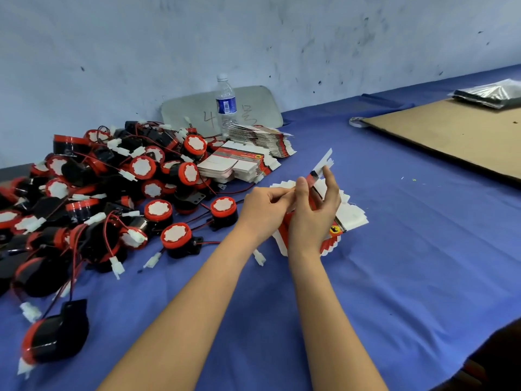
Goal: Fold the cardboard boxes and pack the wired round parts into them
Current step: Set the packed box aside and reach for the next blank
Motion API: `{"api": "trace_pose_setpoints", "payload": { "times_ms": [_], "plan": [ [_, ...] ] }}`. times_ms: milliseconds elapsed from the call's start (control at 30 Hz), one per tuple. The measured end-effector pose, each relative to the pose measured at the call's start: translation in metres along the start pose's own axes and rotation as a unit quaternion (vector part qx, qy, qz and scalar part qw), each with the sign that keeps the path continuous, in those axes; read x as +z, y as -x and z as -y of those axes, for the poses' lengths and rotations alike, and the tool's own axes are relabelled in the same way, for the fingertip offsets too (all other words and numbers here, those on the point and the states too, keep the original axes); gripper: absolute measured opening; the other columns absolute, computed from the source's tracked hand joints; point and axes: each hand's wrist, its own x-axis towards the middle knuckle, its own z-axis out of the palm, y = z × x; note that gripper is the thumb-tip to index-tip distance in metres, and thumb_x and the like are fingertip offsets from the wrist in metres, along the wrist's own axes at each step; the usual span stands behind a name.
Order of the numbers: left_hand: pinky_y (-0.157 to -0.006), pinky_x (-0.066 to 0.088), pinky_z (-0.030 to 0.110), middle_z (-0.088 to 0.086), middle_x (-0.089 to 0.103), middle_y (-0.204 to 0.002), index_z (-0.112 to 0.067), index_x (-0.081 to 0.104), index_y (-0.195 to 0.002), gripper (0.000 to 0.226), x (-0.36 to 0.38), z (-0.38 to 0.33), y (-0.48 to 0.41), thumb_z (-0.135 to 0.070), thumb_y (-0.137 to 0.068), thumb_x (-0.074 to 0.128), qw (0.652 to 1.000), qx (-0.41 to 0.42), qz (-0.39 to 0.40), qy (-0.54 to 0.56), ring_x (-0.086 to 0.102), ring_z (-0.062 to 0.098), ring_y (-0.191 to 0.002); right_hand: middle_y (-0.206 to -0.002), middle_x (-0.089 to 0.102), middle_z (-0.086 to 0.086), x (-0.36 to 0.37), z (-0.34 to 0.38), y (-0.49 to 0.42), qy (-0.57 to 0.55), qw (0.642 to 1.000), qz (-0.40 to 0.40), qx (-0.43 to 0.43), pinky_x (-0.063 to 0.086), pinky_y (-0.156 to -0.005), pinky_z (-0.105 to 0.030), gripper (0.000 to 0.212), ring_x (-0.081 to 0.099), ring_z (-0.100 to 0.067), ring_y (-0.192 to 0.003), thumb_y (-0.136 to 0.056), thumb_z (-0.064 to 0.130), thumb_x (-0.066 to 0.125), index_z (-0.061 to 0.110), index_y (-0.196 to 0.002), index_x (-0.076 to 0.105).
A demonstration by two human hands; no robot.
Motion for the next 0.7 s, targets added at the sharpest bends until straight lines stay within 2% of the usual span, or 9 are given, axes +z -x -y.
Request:
{"api": "trace_pose_setpoints", "payload": {
  "times_ms": [100,200,267,333,367,433,533,600,700],
  "plan": [
    [-0.078,0.051,0.029,0.005,0.075,-0.096,-0.012,0.074,-0.109,0.023,0.001,-0.001,0.000,-0.024,-0.096,0.059,1.000,0.010,-0.019,-0.010,0.066,0.011,-0.083,-0.137,0.051,0.002,-0.002,-0.002,-0.003,-0.045,0.996,0.010,0.077,0.049,-0.098,-0.031,0.049,0.056,-0.012,-0.120,-0.089,0.034,0.067,0.035,-0.133,0.046],
    [-0.073,0.047,0.023,0.001,0.076,-0.095,-0.017,0.076,-0.106,0.020,0.006,-0.003,0.007,-0.020,-0.095,0.059,0.986,0.108,-0.051,-0.117,0.064,0.007,-0.079,-0.130,0.058,-0.008,-0.007,0.000,-0.012,-0.128,0.977,0.030,0.167,0.049,-0.099,-0.039,0.060,0.062,-0.020,-0.110,-0.086,0.038,0.068,0.030,-0.140,0.041],
    [-0.069,0.044,0.024,0.004,0.075,-0.093,-0.017,0.076,-0.103,0.021,0.016,-0.002,0.015,-0.017,-0.093,0.058,0.968,0.179,-0.039,-0.171,0.063,0.011,-0.078,-0.103,0.066,-0.005,-0.011,0.004,-0.018,-0.135,0.979,0.019,0.153,0.053,-0.080,-0.031,0.039,0.062,-0.017,-0.089,-0.091,0.023,0.063,0.017,-0.128,0.052],
    [-0.082,0.044,0.014,0.003,0.073,-0.109,-0.014,0.074,-0.111,0.024,0.023,0.003,0.018,-0.009,-0.092,0.059,0.969,0.192,0.000,-0.158,0.063,0.007,-0.097,-0.086,0.065,0.002,-0.014,0.008,-0.021,-0.149,0.975,-0.058,0.155,0.051,-0.064,-0.018,0.019,0.063,-0.012,-0.077,-0.097,0.016,0.052,0.012,-0.114,0.059],
    [-0.092,0.040,0.008,0.002,0.069,-0.119,-0.013,0.071,-0.116,0.027,0.026,0.006,0.018,-0.007,-0.093,0.058,0.971,0.185,0.029,-0.145,0.059,0.005,-0.110,-0.088,0.064,0.005,-0.016,0.010,-0.022,-0.154,0.970,-0.105,0.155,0.050,-0.061,-0.014,0.020,0.064,-0.007,-0.076,-0.099,0.017,0.047,0.010,-0.113,0.060],
    [-0.105,0.029,0.008,0.002,0.059,-0.134,-0.012,0.063,-0.127,0.032,0.029,0.014,0.019,-0.009,-0.096,0.055,0.975,0.162,0.065,-0.140,0.049,0.006,-0.127,-0.102,0.064,0.000,-0.020,0.013,-0.022,-0.168,0.963,-0.163,0.132,0.052,-0.065,-0.014,0.028,0.066,-0.002,-0.079,-0.101,0.022,0.044,0.008,-0.120,0.058],
    [-0.110,0.025,0.010,-0.005,0.048,-0.145,-0.020,0.053,-0.136,0.040,0.030,0.024,0.023,-0.012,-0.098,0.055,0.982,0.147,0.030,-0.114,0.037,-0.002,-0.132,-0.126,0.060,-0.011,-0.022,0.020,-0.021,-0.211,0.951,-0.188,0.128,0.056,-0.088,-0.038,0.034,0.065,-0.022,-0.105,-0.099,0.027,0.048,0.011,-0.130,0.053],
    [-0.114,0.027,0.019,-0.017,0.040,-0.147,-0.036,0.042,-0.137,0.046,0.025,0.029,0.032,-0.016,-0.098,0.055,0.988,0.143,-0.053,-0.035,0.032,-0.007,-0.134,-0.121,0.065,-0.014,-0.021,0.019,-0.026,-0.220,0.949,-0.160,0.162,0.052,-0.093,-0.051,0.029,0.065,-0.031,-0.106,-0.096,0.022,0.054,0.011,-0.122,0.059],
    [-0.110,0.030,0.020,-0.027,0.030,-0.150,-0.054,0.025,-0.138,0.055,-0.002,0.041,0.049,-0.031,-0.096,0.053,0.972,0.113,-0.189,0.081,0.027,-0.006,-0.139,-0.106,0.070,-0.013,-0.013,0.013,-0.019,-0.188,0.928,0.028,0.320,0.054,-0.084,-0.054,0.026,0.068,-0.034,-0.092,-0.090,0.027,0.059,0.016,-0.113,0.063]
  ]
}}
